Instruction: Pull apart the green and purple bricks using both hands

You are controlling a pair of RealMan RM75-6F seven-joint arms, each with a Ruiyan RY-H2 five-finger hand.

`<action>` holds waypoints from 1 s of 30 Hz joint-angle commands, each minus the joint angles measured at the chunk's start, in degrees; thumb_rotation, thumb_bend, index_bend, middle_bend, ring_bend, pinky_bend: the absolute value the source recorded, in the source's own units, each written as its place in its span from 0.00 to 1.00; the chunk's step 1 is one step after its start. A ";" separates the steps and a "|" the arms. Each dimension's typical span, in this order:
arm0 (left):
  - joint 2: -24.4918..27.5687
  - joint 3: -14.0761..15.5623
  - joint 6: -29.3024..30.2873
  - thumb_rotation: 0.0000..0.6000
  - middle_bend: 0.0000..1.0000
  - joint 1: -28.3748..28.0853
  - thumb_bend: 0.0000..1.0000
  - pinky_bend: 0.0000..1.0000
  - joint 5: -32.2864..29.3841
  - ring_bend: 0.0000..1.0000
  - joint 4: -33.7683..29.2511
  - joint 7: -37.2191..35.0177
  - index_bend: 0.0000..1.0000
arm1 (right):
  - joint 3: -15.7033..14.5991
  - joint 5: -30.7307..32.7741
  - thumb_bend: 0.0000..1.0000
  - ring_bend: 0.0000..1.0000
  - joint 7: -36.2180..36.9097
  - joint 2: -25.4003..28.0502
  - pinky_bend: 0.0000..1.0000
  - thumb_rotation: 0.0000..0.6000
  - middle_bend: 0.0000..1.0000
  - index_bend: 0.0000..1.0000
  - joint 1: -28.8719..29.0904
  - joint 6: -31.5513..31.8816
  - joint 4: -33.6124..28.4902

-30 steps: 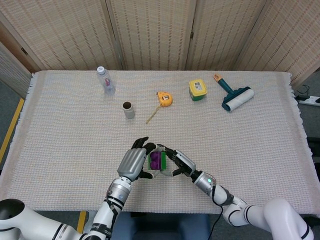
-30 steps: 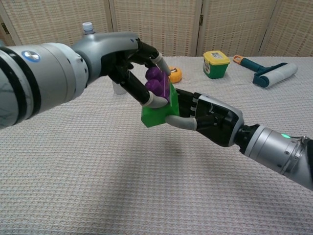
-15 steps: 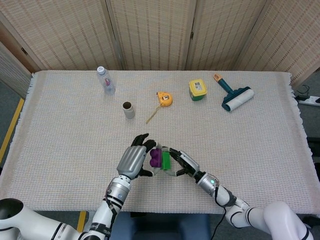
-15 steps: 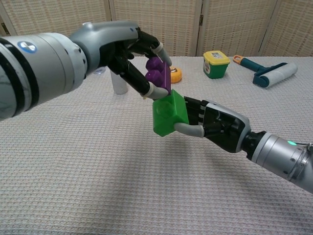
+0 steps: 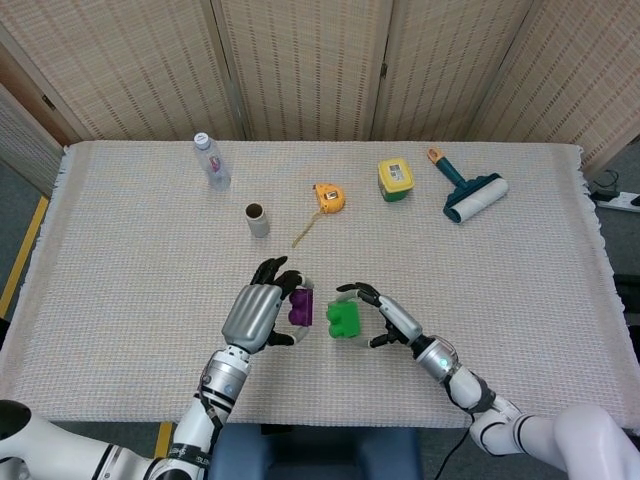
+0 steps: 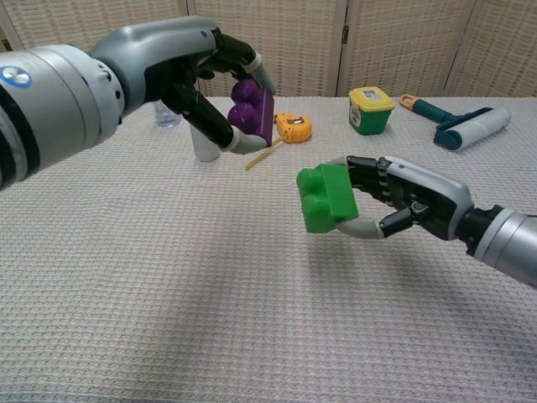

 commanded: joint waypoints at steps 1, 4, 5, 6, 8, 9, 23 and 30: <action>2.37 0.65 -1.55 1.00 0.30 1.55 0.38 0.00 0.39 0.03 1.21 -2.40 0.51 | 1.32 2.29 0.37 0.17 -14.06 11.46 0.00 1.00 0.18 0.67 -2.09 0.56 -12.68; 4.49 1.79 -3.04 1.00 0.30 3.09 0.38 0.00 1.75 0.03 2.91 -4.97 0.51 | 1.05 3.25 0.37 0.17 -21.23 17.61 0.00 1.00 0.18 0.67 -3.03 -0.02 -19.44; 5.21 2.26 -3.86 1.00 0.30 3.71 0.38 0.00 1.91 0.03 3.23 -6.25 0.51 | 0.82 3.54 0.37 0.17 -23.35 19.23 0.00 1.00 0.18 0.67 -3.41 -0.22 -21.03; 5.96 2.72 -4.82 1.00 0.30 4.35 0.38 0.00 1.84 0.03 3.60 -7.62 0.52 | 0.55 3.90 0.37 0.17 -25.31 20.81 0.00 1.00 0.18 0.67 -3.76 -0.58 -22.55; 7.70 4.27 -7.49 1.00 0.30 5.55 0.38 0.00 1.89 0.03 5.01 -10.11 0.52 | -0.19 4.91 0.37 0.17 -28.82 24.52 0.00 1.00 0.18 0.67 -4.45 -1.87 -26.09; 8.24 5.14 -8.50 1.00 0.30 5.96 0.38 0.00 2.34 0.03 6.03 -10.82 0.52 | -0.53 5.28 0.37 0.17 -30.19 26.09 0.00 1.00 0.18 0.67 -4.70 -2.45 -27.45; 5.06 12.35 -13.86 1.00 0.30 11.44 0.38 0.00 16.17 0.02 26.62 -24.16 0.51 | -1.08 10.91 0.37 0.15 -46.26 32.47 0.00 1.00 0.18 0.67 -9.66 -4.59 -30.06; 0.92 12.80 -17.61 1.00 0.30 12.40 0.38 0.00 17.89 0.02 37.22 -28.89 0.51 | 0.20 12.44 0.37 0.14 -47.33 26.95 0.00 1.00 0.18 0.67 -9.84 -7.74 -23.70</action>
